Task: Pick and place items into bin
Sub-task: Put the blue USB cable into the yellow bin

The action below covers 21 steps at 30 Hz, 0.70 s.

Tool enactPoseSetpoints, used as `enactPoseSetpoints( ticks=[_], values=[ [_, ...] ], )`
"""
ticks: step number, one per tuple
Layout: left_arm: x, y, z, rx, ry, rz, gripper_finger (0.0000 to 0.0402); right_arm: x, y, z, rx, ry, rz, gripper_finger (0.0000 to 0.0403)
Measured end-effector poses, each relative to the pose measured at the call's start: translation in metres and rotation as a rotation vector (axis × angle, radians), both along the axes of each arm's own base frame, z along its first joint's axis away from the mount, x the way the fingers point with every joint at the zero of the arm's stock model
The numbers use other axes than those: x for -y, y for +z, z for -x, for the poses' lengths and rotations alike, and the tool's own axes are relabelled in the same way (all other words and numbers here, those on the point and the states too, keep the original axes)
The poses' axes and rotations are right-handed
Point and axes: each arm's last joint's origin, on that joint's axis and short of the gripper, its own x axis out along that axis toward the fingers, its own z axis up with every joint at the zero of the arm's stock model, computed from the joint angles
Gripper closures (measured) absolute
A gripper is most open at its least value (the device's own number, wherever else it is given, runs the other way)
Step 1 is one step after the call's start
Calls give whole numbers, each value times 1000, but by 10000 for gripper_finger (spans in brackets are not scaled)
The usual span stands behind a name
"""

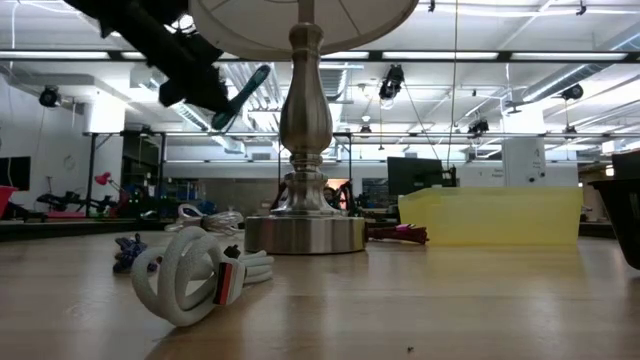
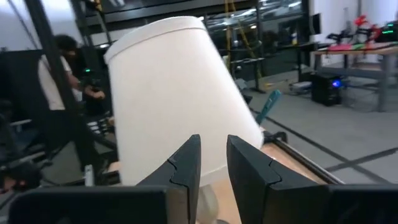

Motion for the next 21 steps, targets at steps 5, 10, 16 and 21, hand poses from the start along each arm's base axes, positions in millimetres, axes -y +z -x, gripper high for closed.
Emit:
enactPoseSetpoints(
  ticks=[5, 10, 16, 21],
  values=[
    [-29, 5, -12, -14, -24, 2, 393, 2, 0, 1, 4, -53, -30, 335],
    [-56, 10, -22, -26, -71, 1, 393, 7, 1, 4, 16, -131, -55, 333],
    [-78, 23, -33, 61, -243, -88, 393, 10, 2, 6, 20, -203, -70, 299],
    [-93, 32, -39, 171, -315, -178, 393, 13, 0, 4, 7, -316, -69, 250]
  ],
)
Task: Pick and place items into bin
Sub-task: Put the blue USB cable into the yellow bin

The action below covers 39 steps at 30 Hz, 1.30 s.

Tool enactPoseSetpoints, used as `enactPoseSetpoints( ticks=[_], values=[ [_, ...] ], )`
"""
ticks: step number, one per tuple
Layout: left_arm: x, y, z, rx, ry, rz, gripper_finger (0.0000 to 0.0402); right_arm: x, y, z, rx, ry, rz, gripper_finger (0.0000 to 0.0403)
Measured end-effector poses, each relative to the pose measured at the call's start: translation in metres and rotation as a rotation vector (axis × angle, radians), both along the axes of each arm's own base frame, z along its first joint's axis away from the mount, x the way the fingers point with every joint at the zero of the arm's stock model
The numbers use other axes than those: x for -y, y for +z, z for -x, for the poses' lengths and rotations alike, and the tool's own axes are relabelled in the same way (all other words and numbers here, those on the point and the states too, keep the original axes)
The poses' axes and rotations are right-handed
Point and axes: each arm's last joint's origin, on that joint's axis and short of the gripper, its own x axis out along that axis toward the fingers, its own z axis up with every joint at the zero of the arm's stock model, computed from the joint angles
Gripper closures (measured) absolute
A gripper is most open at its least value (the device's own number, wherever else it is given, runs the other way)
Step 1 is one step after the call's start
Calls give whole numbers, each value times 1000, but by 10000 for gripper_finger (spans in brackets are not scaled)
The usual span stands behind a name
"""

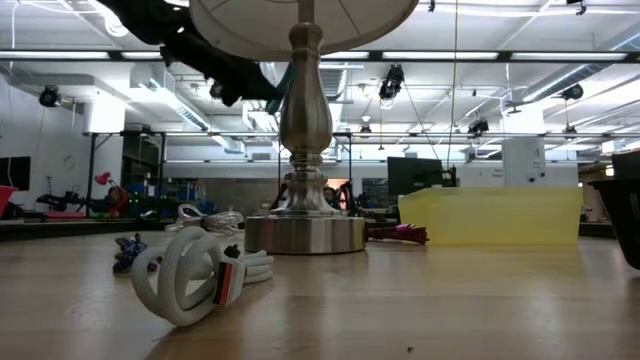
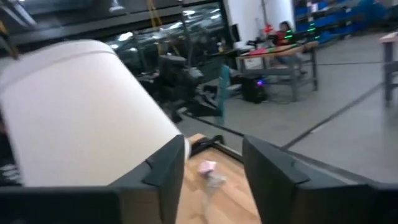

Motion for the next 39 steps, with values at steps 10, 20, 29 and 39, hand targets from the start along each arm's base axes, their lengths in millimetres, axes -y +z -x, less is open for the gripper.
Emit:
enactPoseSetpoints(
  ticks=[10, 20, 29, 39],
  values=[
    [-11, 1, -11, 101, -182, 28, 394, 14, -9, -5, -100, -174, 62, 201],
    [-17, 5, -17, 118, -188, 48, 394, 38, -21, -10, -168, -316, 5, 215],
    [-17, 11, -18, 141, -178, 85, 394, 71, -19, -26, -137, -256, -47, 211],
    [-18, 19, -19, 169, -168, 117, 394, 147, -23, -70, -88, 16, 50, 211]
  ],
)
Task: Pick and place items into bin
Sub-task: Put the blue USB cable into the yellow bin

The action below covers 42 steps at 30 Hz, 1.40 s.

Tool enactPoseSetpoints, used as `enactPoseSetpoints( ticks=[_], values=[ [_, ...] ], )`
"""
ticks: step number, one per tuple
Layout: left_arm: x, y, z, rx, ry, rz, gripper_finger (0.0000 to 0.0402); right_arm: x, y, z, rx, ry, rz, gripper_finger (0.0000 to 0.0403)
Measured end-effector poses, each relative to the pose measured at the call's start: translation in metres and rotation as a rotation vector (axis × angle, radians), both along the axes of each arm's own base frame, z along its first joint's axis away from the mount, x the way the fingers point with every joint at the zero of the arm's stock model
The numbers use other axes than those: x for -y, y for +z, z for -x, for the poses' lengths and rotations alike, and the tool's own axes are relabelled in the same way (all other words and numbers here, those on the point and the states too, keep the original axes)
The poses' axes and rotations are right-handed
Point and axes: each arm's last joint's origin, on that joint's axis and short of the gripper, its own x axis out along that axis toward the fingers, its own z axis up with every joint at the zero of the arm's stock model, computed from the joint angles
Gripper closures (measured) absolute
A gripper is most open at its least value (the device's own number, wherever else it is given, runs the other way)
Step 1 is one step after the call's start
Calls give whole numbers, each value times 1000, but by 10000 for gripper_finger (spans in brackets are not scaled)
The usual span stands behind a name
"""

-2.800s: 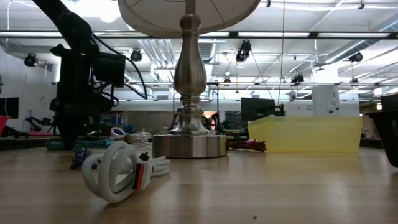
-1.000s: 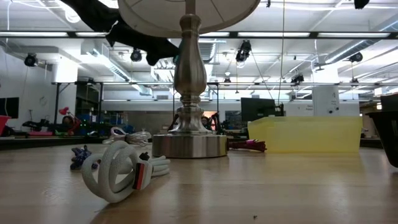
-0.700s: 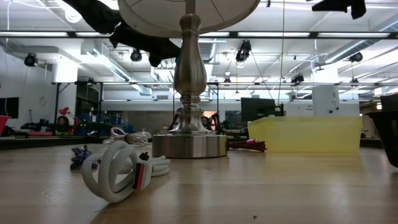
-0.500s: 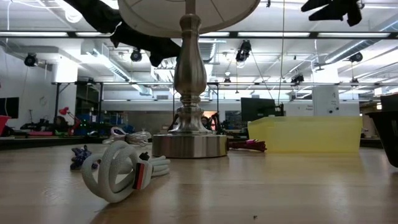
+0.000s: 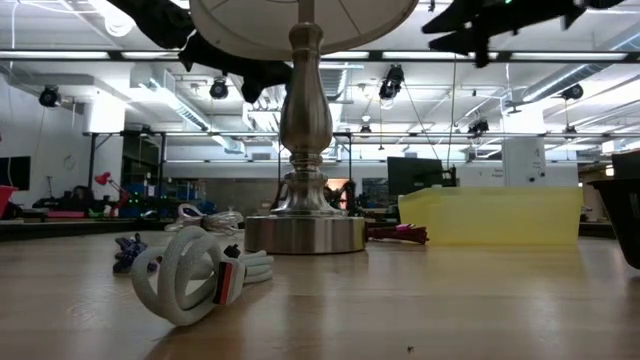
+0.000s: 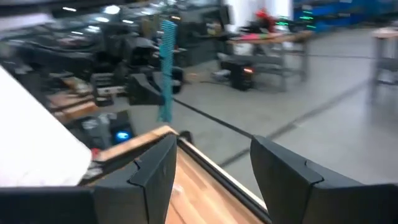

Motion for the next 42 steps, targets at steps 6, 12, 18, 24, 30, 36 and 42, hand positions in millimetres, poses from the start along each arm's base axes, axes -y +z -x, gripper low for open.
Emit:
enactPoseSetpoints(
  ticks=[6, 12, 18, 24, 30, 36, 42],
  values=[
    [-1, 0, -1, -2, 4, 3, 394, 47, -7, -24, 153, 197, 80, 211],
    [-1, -2, -1, -10, 7, 12, 394, 86, -13, -60, 172, 347, 92, 211],
    [0, -8, 0, -52, 11, 68, 394, 121, -4, -97, 171, 491, 56, 211],
    [1, -12, 1, -95, 6, 82, 394, 149, 8, -124, 182, 583, 54, 211],
    [1, -12, 1, -95, 6, 82, 393, 166, 15, -143, 153, 644, 45, 211],
    [1, -12, 1, -95, 6, 81, 392, 178, 17, -155, 136, 693, 32, 211],
    [1, -12, 1, -94, 6, 81, 391, 183, 18, -162, 133, 703, 43, 211]
  ],
)
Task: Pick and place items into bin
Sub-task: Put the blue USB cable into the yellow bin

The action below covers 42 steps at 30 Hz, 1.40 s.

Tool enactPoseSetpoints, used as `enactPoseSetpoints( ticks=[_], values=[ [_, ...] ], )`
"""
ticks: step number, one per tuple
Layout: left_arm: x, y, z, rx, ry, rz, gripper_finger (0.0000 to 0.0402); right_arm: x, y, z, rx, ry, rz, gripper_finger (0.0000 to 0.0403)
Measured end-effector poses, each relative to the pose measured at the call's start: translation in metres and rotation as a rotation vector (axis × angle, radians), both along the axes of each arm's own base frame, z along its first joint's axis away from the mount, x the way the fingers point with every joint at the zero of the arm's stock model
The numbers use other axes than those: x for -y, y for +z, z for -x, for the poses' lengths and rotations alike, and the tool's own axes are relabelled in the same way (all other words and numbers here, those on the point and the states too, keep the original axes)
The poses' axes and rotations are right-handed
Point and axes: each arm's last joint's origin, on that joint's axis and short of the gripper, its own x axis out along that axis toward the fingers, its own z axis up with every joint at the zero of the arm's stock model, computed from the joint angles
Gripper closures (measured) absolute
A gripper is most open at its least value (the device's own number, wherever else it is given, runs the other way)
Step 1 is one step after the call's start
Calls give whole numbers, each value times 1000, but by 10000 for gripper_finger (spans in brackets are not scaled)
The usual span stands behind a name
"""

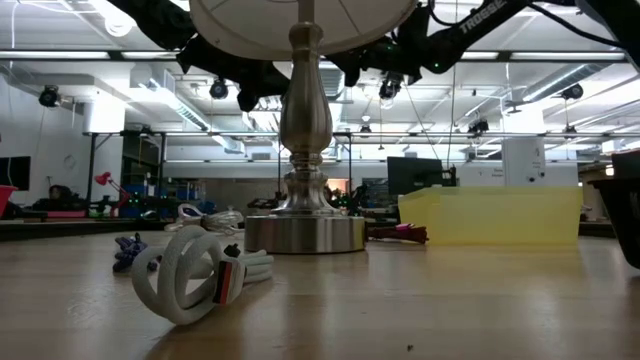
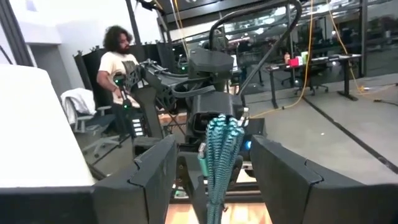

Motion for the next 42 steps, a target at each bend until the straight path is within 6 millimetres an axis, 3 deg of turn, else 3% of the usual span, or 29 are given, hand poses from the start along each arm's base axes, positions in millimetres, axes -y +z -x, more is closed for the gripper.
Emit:
enactPoseSetpoints(
  ticks=[13, 31, 36, 42],
  values=[
    [0, 3, -1, 25, 2, -17, 389, 13, -6, -30, -22, 127, -43, 211],
    [0, 3, -1, 28, -2, -18, 389, 11, 1, -36, 2, 100, -37, 214],
    [0, 5, -1, 41, -3, -38, 389, 11, 0, -37, -1, 67, -95, 240],
    [-1, 6, -2, 50, -3, -47, 389, 11, 1, -37, 1, 70, -93, 311]
  ],
)
